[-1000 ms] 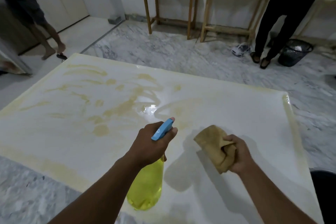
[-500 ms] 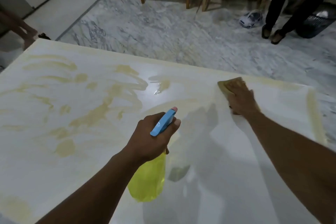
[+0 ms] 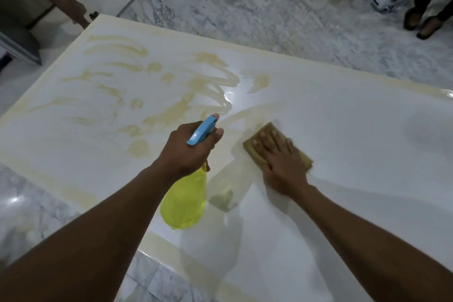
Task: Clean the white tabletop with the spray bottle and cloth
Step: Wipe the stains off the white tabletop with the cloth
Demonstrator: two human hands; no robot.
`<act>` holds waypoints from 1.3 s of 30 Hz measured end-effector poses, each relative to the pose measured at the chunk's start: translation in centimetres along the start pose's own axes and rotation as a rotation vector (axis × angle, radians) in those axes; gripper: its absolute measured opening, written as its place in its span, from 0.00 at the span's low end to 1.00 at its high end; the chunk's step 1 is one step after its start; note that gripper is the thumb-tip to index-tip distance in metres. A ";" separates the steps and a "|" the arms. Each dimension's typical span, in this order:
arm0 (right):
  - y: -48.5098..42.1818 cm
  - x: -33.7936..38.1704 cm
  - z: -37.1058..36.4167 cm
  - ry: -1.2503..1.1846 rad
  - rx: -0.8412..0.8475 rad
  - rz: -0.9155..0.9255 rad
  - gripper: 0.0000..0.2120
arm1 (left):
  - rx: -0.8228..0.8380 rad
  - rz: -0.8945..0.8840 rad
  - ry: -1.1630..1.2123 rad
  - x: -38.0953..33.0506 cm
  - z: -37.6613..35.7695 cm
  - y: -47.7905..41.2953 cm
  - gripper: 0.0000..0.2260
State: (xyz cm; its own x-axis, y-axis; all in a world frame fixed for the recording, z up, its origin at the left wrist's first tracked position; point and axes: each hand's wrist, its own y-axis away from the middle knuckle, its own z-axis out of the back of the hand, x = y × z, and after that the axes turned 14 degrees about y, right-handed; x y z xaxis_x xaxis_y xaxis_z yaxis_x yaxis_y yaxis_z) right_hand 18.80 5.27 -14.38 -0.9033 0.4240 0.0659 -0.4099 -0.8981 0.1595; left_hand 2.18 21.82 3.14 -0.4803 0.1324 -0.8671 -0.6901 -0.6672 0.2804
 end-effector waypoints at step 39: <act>-16.0 -15.4 11.1 -0.402 -0.030 -0.557 0.25 | 0.152 -0.162 0.050 -1.1 3.8 -9.7 0.18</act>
State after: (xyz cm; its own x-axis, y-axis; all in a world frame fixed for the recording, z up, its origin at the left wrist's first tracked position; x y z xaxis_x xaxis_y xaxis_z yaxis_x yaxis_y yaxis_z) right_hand 40.69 14.39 -6.98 -0.4418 0.8290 0.3430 -0.8085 -0.5336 0.2483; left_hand 7.35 30.95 2.89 -0.3316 0.1895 -0.9242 -0.8315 -0.5215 0.1914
